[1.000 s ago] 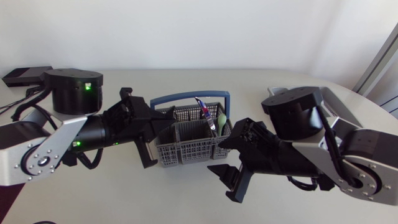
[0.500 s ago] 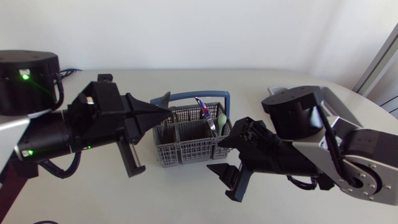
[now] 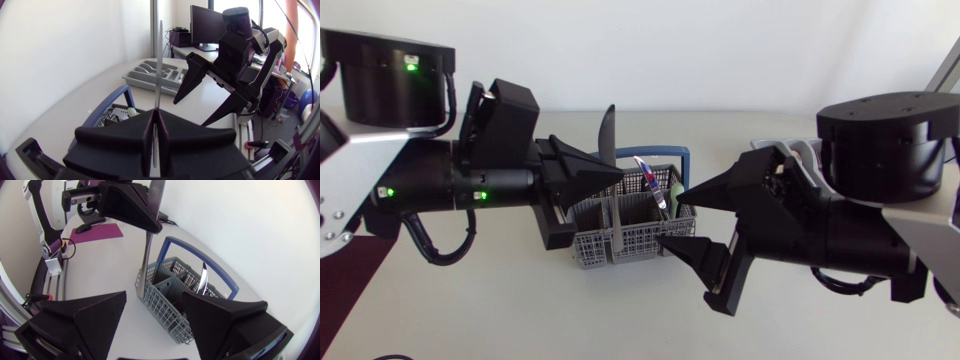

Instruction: Sort the cutlery from the basket into the organizer compartments.

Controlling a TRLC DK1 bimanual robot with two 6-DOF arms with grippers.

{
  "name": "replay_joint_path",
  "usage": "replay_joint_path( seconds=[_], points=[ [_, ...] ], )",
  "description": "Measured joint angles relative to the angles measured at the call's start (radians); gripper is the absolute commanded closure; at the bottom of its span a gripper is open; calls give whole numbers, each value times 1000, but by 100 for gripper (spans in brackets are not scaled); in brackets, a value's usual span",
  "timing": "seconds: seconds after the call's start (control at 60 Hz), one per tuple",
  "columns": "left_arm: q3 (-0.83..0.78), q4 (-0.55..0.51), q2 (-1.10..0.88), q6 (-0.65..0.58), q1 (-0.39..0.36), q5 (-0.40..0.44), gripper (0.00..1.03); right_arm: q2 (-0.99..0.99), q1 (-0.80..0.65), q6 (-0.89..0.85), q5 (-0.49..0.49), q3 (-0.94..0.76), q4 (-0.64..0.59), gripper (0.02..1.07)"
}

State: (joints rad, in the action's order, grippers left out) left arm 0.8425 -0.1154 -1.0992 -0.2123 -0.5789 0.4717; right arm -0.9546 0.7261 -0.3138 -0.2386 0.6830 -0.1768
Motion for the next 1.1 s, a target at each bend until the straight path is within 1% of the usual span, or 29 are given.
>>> replay_joint_path(
  seconds=[0.183, 0.283, 0.367, 0.567, 0.717, 0.8, 0.833, 0.95, 1.0, 1.033, 1.1],
  points=[
    [45, -1, -59, 97, 64, 151, 100, -40, 13, 19, -28, 31, 19, 27],
    [56, 0, -75, 132, 87, 204, 100, -79, 13, 35, -49, 42, 41, 27],
    [57, 0, -80, 149, 93, 231, 100, -110, 13, 44, -69, 55, 49, 28],
    [57, 21, -80, 194, 109, 310, 100, -200, -1, 58, -146, 119, 54, 44],
    [57, 34, -81, 203, 143, 354, 100, -253, -23, 75, -194, 173, 58, 57],
    [57, 39, -85, 213, 162, 387, 100, -275, -23, 80, -220, 195, 65, 61],
    [57, 39, -87, 215, 169, 394, 100, -283, -23, 83, -233, 201, 68, 62],
    [57, 47, -93, 217, 187, 414, 100, -303, -23, 86, -264, 217, 68, 71],
    [57, 49, -93, 218, 192, 417, 100, -308, -22, 87, -267, 220, 68, 72],
    [57, 56, -93, 220, 192, 422, 100, -311, -21, 87, -269, 221, 68, 77],
    [57, 70, -93, 231, 193, 426, 100, -316, -21, 87, -280, 222, 68, 83]
  ],
)
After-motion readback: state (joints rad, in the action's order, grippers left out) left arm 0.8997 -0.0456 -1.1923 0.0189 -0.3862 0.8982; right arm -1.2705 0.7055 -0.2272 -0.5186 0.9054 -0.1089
